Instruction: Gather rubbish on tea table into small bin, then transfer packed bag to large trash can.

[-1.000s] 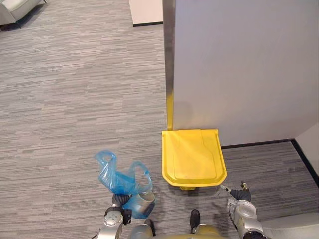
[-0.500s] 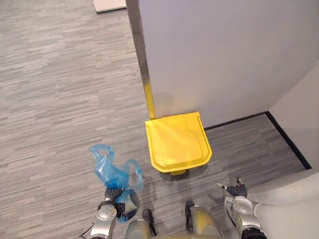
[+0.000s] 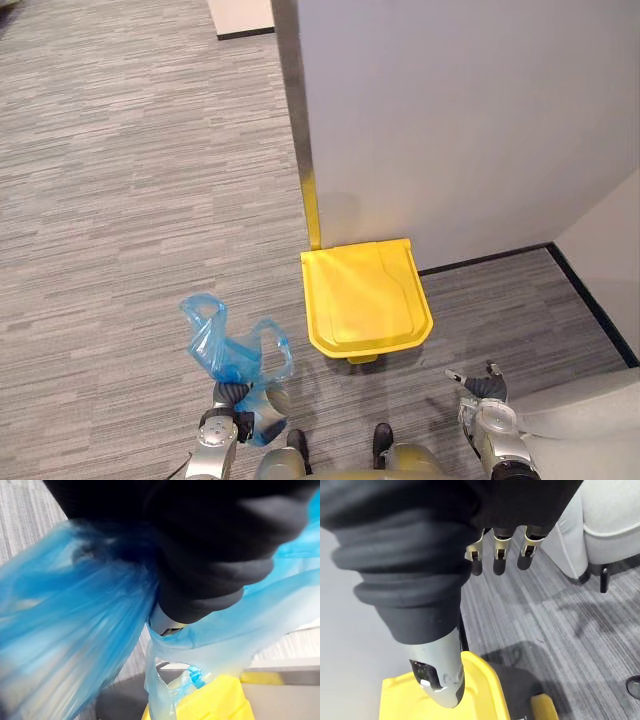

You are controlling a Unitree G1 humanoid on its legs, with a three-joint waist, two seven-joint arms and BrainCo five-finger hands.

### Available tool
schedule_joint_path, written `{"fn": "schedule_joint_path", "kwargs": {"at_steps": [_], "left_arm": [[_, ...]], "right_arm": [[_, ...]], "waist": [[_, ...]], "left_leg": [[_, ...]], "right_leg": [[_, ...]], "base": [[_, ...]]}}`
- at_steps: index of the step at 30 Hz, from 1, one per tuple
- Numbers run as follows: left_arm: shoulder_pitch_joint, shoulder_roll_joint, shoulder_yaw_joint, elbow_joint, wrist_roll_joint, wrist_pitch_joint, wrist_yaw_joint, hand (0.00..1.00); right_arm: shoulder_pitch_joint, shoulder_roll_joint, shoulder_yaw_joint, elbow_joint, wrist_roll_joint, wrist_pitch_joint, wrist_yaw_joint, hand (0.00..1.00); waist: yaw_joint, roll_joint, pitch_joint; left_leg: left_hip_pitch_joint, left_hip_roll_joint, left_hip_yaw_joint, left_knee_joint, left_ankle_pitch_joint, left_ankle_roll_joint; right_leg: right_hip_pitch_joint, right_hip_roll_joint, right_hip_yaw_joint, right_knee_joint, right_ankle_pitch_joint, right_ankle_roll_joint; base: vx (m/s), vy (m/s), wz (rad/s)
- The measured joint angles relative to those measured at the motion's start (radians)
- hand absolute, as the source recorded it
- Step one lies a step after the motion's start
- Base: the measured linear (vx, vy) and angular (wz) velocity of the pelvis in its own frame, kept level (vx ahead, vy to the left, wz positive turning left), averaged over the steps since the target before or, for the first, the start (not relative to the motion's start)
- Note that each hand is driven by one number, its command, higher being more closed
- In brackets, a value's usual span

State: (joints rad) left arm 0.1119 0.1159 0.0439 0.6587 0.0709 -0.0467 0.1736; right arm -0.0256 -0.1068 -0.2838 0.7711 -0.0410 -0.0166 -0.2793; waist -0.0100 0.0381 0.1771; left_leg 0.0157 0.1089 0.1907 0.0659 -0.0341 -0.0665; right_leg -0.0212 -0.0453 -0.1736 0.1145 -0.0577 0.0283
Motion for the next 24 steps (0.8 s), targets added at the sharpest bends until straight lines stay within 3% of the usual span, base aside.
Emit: {"fn": "schedule_joint_path", "kwargs": {"at_steps": [7, 9, 11, 15, 17, 18, 19, 20, 22, 24], "left_arm": [[0.026, 0.000, -0.005, 0.026, 0.001, 0.001, 0.000, 1.00], [0.025, 0.000, -0.003, 0.027, 0.001, 0.001, 0.000, 1.00], [0.022, 0.000, -0.002, 0.026, 0.000, 0.000, 0.000, 1.00], [0.025, 0.005, -0.002, 0.015, -0.001, 0.000, 0.000, 1.00], [0.025, 0.009, -0.003, -0.021, -0.001, 0.002, 0.000, 1.00], [0.026, 0.007, -0.003, -0.059, -0.001, 0.001, 0.002, 1.00], [0.015, 0.009, -0.006, -0.062, -0.002, 0.001, 0.003, 1.00], [0.010, 0.011, -0.009, -0.062, -0.002, 0.001, 0.003, 1.00], [-0.028, 0.031, -0.017, -0.062, -0.001, 0.001, 0.003, 1.00], [-0.046, 0.026, -0.015, -0.062, -0.001, 0.001, 0.003, 1.00]], "right_arm": [[-0.017, 0.004, 0.001, 0.003, 0.000, 0.000, 0.001, 0.00], [-0.018, 0.003, 0.006, 0.005, 0.000, 0.000, 0.001, 0.00], [-0.022, 0.003, 0.009, 0.005, 0.000, 0.000, 0.001, 0.00], [-0.016, 0.001, 0.008, 0.005, 0.001, 0.005, 0.000, 0.00], [-0.016, 0.014, -0.003, -0.010, 0.001, 0.005, -0.001, 0.00], [-0.020, 0.022, -0.022, -0.024, 0.002, 0.005, -0.002, 0.00], [-0.020, 0.035, -0.021, -0.047, 0.005, 0.004, -0.002, 0.00], [-0.020, 0.043, -0.021, -0.052, 0.012, 0.004, -0.003, 0.00], [-0.008, 0.065, -0.014, -0.054, 0.032, 0.011, -0.008, 0.00], [-0.003, 0.061, -0.015, -0.056, 0.032, 0.027, -0.012, 0.00]], "waist": [[0.006, 0.004, -0.003], [0.019, 0.003, -0.002], [0.026, -0.002, -0.001], [0.015, -0.033, 0.016], [0.005, -0.047, 0.032], [0.002, -0.049, 0.060], [0.004, -0.033, 0.092], [0.004, -0.040, 0.102], [0.004, -0.073, 0.130], [0.004, -0.083, 0.137]], "left_leg": [[0.015, 0.002, 0.020, -0.029, 0.014, -0.002], [0.013, 0.002, 0.046, -0.021, 0.010, 0.002], [-0.012, -0.002, 0.067, 0.013, -0.015, 0.009], [-0.038, -0.036, 0.058, 0.122, -0.097, 0.030], [-0.042, -0.050, 0.042, 0.180, -0.127, 0.053], [-0.053, -0.036, 0.034, 0.254, -0.169, 0.071], [-0.050, -0.020, 0.033, 0.326, -0.211, 0.087], [-0.043, -0.014, 0.034, 0.350, -0.229, 0.092], [-0.038, -0.020, 0.039, 0.412, -0.270, 0.094], [-0.041, -0.025, 0.030, 0.457, -0.303, 0.086]], "right_leg": [[-0.001, 0.010, 0.031, -0.029, 0.039, -0.002], [-0.023, 0.009, 0.060, -0.011, 0.041, 0.000], [-0.077, 0.002, 0.091, 0.050, 0.016, 0.014], [-0.165, -0.062, 0.112, 0.259, -0.091, 0.045], [-0.156, -0.091, 0.089, 0.318, -0.097, 0.109], [-0.250, -0.108, 0.092, 0.529, -0.066, 0.196], [-0.326, -0.102, 0.101, 0.616, -0.100, 0.191], [-0.339, -0.094, 0.103, 0.584, -0.109, 0.168], [-0.357, -0.096, 0.087, 0.329, -0.080, 0.154], [-0.359, -0.092, 0.080, 0.252, -0.081, 0.153]], "base": [[-0.05, -0.004, -0.12], [-0.09, 0.023, -0.43], [-0.11, 0.030, -0.42], [-0.07, 0.061, -0.07], [0.00, 0.055, 0.13], [-0.06, 0.037, -0.07], [-0.06, 0.037, -0.19], [-0.03, 0.036, -0.08], [0.00, -0.029, 0.15], [0.07, -0.104, 0.22]]}}
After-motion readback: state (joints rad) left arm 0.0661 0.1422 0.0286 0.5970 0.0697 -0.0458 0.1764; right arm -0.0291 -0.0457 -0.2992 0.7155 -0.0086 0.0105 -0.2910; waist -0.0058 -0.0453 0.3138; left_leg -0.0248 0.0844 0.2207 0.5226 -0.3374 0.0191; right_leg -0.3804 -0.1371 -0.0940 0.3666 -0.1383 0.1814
